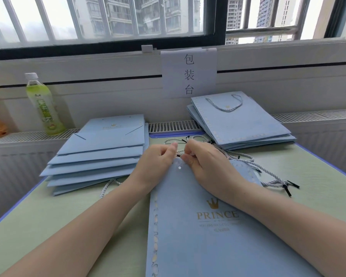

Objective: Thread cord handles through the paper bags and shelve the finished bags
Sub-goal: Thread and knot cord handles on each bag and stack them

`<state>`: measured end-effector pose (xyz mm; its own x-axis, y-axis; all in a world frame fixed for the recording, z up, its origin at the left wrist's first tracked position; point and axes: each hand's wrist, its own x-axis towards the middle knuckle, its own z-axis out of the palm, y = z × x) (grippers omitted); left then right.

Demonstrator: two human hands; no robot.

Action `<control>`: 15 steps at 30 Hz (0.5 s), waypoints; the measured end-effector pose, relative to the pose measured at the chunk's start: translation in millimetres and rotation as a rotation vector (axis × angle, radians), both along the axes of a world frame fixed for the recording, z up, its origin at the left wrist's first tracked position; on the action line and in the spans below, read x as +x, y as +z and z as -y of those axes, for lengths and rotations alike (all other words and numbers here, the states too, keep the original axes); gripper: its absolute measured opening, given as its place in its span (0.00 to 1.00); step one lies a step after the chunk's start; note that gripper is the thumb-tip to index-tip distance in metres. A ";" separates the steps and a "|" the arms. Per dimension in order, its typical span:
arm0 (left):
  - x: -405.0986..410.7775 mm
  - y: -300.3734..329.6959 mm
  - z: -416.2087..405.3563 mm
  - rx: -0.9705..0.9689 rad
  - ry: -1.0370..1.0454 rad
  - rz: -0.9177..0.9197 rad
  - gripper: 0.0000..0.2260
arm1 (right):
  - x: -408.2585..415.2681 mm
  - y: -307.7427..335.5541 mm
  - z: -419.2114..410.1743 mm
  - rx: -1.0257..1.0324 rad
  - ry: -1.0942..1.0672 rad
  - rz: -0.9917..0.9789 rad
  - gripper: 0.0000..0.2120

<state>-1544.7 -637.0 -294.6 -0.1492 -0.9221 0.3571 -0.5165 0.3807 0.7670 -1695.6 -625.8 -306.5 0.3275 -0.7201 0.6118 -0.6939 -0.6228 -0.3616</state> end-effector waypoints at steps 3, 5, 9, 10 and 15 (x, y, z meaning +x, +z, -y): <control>2.8 3.3 -1.4 0.114 -0.033 -0.104 0.20 | -3.7 2.8 2.3 0.015 0.023 0.036 0.07; 4.4 4.0 -1.8 0.184 -0.070 -0.200 0.16 | -5.3 5.5 3.2 0.047 0.033 0.081 0.09; 7.1 5.9 -2.3 0.263 -0.116 -0.298 0.11 | -5.3 11.5 1.9 0.238 0.110 0.191 0.14; 7.0 6.3 -2.6 0.268 -0.123 -0.305 0.10 | -5.2 11.9 2.0 0.267 0.121 0.199 0.14; 5.8 7.8 -3.7 0.264 -0.125 -0.300 0.09 | -5.2 7.4 5.2 0.234 0.138 0.186 0.15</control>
<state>-1538.8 -633.2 -286.9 -0.1913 -0.9692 0.1551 -0.2180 0.1960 0.9561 -1700.8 -631.0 -299.1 0.3299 -0.8045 0.4939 -0.5170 -0.5917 -0.6185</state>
